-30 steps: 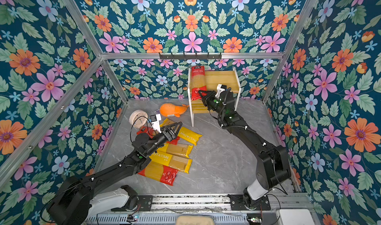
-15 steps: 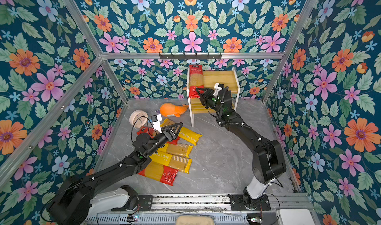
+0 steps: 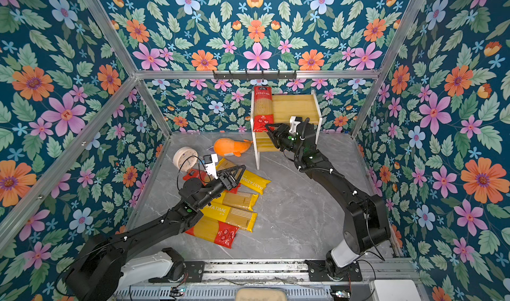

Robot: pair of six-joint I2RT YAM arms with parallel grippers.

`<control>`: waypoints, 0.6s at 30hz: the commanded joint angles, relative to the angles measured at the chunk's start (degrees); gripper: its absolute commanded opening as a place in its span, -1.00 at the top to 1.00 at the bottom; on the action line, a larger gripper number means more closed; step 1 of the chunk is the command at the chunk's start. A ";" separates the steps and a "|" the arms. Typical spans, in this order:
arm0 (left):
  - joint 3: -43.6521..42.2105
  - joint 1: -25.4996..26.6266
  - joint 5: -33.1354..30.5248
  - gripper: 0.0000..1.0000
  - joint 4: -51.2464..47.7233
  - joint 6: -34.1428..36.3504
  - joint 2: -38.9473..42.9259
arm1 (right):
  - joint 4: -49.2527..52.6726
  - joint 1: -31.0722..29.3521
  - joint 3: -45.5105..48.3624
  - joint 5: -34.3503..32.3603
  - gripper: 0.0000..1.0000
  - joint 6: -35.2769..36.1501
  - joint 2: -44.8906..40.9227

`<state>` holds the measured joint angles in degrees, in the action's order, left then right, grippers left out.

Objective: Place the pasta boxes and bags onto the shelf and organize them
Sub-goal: 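Stand the red bag against the shelf's near edge with the right gripper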

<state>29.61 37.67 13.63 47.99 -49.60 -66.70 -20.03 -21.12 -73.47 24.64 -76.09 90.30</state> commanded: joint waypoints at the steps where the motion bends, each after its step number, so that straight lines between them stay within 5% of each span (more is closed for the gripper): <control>1: 0.10 0.21 -0.36 -0.65 0.99 0.46 0.28 | -0.05 -0.14 -1.39 1.25 0.30 -0.36 0.63; 9: 0.06 0.46 -0.88 -0.65 0.55 0.54 0.47 | -2.93 -0.09 -3.23 1.46 0.63 -3.26 3.08; 15: 0.63 0.54 -1.24 -0.65 -1.27 1.09 1.13 | -3.35 -0.10 -2.25 1.61 0.61 -3.34 2.35; 18: 0.72 0.56 -1.22 -0.65 -1.40 1.16 0.91 | -2.64 -0.08 -2.20 1.98 0.37 -2.55 1.73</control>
<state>30.04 38.22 12.71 46.26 -49.34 -65.78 -22.50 -21.17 -75.79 26.55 -78.17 92.73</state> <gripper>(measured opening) 0.824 0.294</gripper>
